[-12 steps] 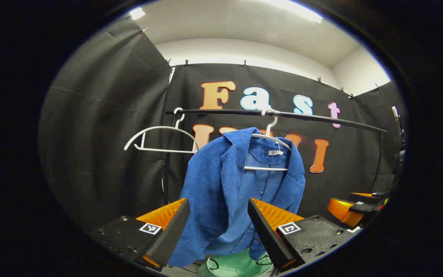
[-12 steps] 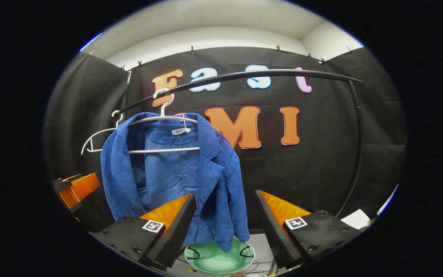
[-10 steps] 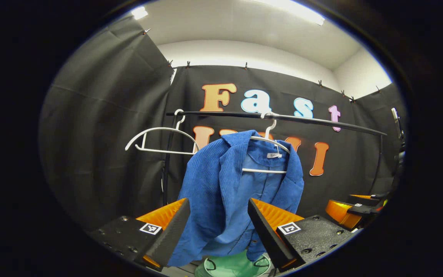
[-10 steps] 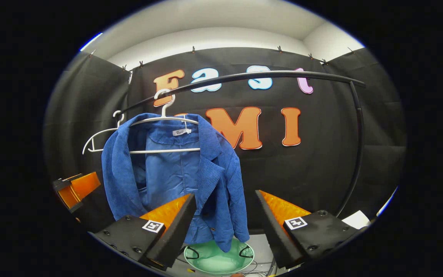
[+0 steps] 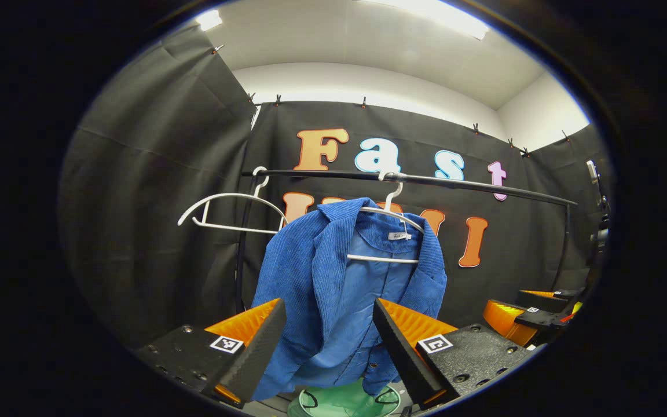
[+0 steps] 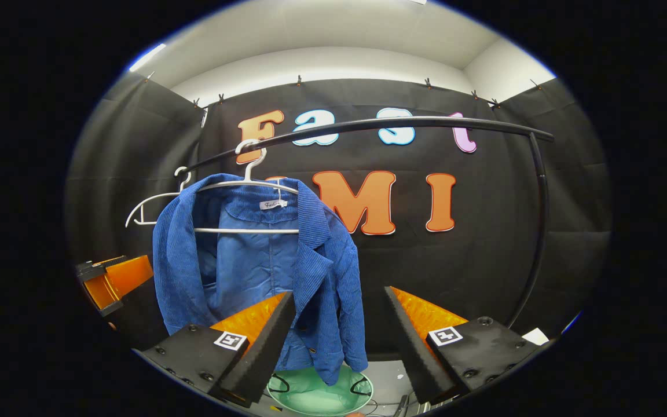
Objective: Grasp the clothes on the hanger with both hands and then place them into the laundry hamper below.
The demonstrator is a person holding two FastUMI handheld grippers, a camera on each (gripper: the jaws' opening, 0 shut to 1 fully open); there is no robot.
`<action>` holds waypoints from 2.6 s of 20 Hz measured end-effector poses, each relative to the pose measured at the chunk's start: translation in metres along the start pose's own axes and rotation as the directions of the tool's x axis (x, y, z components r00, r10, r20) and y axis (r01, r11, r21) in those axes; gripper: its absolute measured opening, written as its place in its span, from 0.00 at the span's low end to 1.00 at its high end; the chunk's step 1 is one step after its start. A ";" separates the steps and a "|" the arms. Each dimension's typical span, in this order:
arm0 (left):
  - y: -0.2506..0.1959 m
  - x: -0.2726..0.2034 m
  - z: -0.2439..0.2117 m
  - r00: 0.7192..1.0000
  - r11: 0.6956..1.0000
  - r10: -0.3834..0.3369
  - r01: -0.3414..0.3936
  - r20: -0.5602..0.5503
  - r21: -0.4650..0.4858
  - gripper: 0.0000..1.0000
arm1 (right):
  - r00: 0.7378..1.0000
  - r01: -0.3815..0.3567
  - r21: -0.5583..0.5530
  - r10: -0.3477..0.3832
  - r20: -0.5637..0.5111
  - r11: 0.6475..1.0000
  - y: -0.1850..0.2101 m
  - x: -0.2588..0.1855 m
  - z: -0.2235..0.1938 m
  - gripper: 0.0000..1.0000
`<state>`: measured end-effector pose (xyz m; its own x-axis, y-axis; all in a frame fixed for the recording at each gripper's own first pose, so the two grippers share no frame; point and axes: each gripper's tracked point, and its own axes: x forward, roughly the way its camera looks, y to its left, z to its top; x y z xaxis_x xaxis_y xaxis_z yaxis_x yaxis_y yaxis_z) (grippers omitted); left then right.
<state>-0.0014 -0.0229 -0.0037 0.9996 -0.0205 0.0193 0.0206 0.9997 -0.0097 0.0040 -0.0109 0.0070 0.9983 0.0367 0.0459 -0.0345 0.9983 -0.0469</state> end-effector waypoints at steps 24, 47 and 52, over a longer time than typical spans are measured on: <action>0.011 0.054 -0.002 0.999 0.996 0.022 -0.024 0.023 0.090 0.92 | 0.994 -0.112 0.075 0.112 0.010 0.991 0.011 0.109 -0.018 0.93; 0.009 0.116 -0.028 0.999 0.993 0.031 -0.030 -0.015 0.110 0.73 | 0.943 -0.325 0.209 0.332 -0.001 0.922 0.039 0.206 -0.052 0.79; 0.012 0.118 -0.028 0.999 0.989 0.045 -0.042 -0.019 0.143 0.24 | 0.899 -0.410 0.273 0.437 -0.043 0.870 0.056 0.204 -0.063 0.48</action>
<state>0.1172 -0.0135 -0.0299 0.9997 0.0246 -0.0004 -0.0243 0.9909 0.1326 0.2085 0.0498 -0.0487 0.8840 0.4670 -0.0225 -0.4522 0.8662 0.2125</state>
